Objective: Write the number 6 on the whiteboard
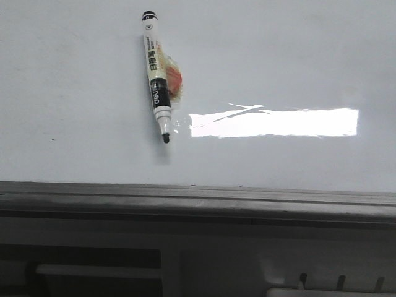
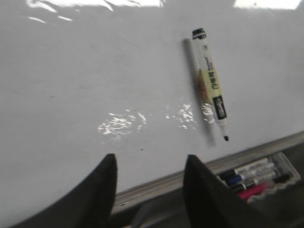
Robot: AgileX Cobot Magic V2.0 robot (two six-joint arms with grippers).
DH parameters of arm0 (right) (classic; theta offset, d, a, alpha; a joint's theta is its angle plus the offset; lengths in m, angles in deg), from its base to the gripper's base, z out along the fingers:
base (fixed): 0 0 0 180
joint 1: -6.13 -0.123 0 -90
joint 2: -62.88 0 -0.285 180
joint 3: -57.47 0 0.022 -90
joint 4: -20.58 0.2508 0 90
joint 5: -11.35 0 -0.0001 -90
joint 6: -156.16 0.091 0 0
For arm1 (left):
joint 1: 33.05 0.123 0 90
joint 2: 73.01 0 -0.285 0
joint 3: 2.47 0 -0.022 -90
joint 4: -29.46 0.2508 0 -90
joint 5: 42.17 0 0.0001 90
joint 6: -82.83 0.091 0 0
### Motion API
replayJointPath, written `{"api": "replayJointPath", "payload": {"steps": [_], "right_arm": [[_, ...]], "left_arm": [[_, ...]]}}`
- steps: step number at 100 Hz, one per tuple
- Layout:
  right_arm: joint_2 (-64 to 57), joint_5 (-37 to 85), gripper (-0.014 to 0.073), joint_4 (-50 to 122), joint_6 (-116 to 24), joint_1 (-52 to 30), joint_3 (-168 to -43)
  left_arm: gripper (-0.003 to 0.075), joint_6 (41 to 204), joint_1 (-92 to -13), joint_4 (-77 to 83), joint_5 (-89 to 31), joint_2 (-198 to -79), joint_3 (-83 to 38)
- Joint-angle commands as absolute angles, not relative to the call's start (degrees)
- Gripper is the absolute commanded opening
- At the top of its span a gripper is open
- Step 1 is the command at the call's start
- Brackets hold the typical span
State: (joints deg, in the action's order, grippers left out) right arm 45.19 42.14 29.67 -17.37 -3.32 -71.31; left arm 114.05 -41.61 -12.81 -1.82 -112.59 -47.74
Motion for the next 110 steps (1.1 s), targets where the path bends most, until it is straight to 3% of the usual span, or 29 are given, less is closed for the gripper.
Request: {"api": "replayJointPath", "payload": {"steps": [1, 17, 46, 85, 99, 110], "right_arm": [[43.22, 40.34, 0.0412, 29.16, -17.99, -3.54, -74.14], [43.22, 40.22, 0.0407, 29.16, -17.99, -3.54, -74.14], [43.22, 40.22, 0.0407, 29.16, -17.99, -3.54, -74.14], [43.22, 40.22, 0.0406, 29.16, -17.99, -3.54, -74.14], [43.22, 40.22, 0.0406, 29.16, -17.99, -3.54, -74.14], [43.22, 40.22, 0.0406, 29.71, -18.11, -3.54, -74.14]], "left_arm": [[0.0423, 114.13, -46.26, -14.71, -3.04, -119.61, -43.14], [0.0386, 114.13, -56.22, -19.62, -8.75, -129.43, -42.65], [0.0386, 114.13, -72.82, -29.56, -33.01, -142.72, -41.97], [0.0381, 114.13, -76.94, -31.82, -38.69, -153.94, -37.78], [0.0242, 114.13, -76.94, -31.96, -39.99, -155.97, -37.78], [0.0008, 114.13, -76.94, -31.96, -38.69, -155.87, -37.69]]}}
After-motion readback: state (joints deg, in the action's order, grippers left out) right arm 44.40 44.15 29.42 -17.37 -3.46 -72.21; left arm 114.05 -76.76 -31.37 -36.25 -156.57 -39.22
